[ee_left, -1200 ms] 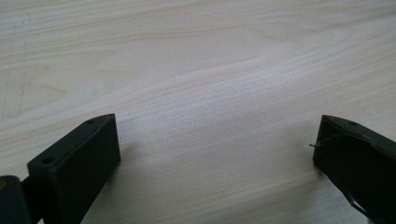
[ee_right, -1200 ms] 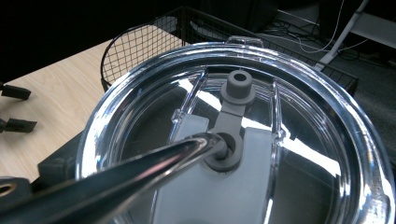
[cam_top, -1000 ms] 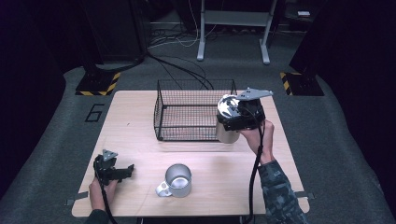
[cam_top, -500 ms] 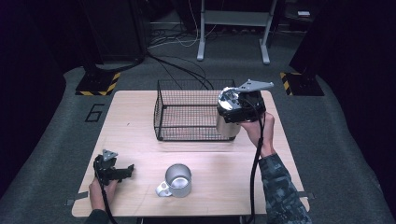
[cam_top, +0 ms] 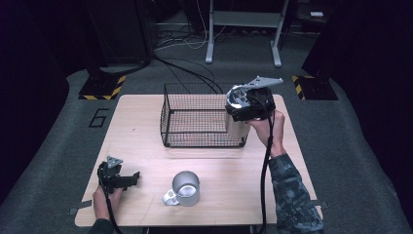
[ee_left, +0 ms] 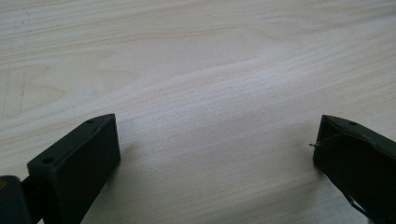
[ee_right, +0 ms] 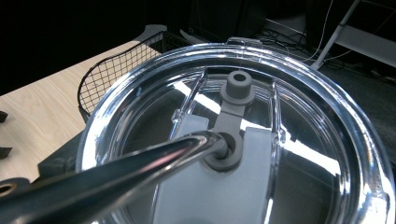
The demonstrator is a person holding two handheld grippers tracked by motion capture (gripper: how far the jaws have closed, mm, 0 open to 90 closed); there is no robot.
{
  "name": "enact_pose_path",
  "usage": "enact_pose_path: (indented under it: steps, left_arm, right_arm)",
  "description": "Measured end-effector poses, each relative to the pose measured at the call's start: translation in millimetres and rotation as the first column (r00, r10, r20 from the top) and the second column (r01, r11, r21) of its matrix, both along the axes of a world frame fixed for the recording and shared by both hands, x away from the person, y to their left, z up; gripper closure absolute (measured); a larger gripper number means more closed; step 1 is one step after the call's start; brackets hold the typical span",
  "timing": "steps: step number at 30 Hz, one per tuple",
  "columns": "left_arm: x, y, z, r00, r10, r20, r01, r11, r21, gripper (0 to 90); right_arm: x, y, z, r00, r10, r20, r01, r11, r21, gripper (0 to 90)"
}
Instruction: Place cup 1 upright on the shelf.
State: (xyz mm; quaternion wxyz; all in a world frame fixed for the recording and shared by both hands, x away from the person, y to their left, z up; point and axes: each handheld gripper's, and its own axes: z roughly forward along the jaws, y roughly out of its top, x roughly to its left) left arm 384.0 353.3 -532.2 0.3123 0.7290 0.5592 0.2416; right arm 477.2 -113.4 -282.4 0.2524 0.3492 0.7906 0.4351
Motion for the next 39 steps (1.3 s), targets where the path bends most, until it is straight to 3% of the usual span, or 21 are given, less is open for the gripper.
enact_pose_path:
  steps: [15, 22, 39]
  left_arm:
    - [0.0, 0.0, 0.0, 1.0000, 0.001, 0.000, -0.001, 1.0000, -0.001, 0.4]
    - [0.0, 0.0, 0.0, 1.0000, 0.000, 0.000, 0.000, 1.0000, 0.000, 0.4]
    - [0.0, 0.1, 0.0, 1.0000, -0.001, 0.000, 0.001, 1.0000, 0.000, 0.4]
  right_arm:
    - [21.8, 7.1, 3.2, 1.0000, -0.008, -0.005, 0.008, 1.000, -0.002, 3.2]
    - [34.5, 12.6, -1.3, 0.9997, -0.007, -0.021, 0.007, 1.000, -0.027, 3.2]
    - [59.7, 15.9, -12.4, 0.9978, -0.043, -0.051, 0.042, 0.999, -0.025, 3.2]
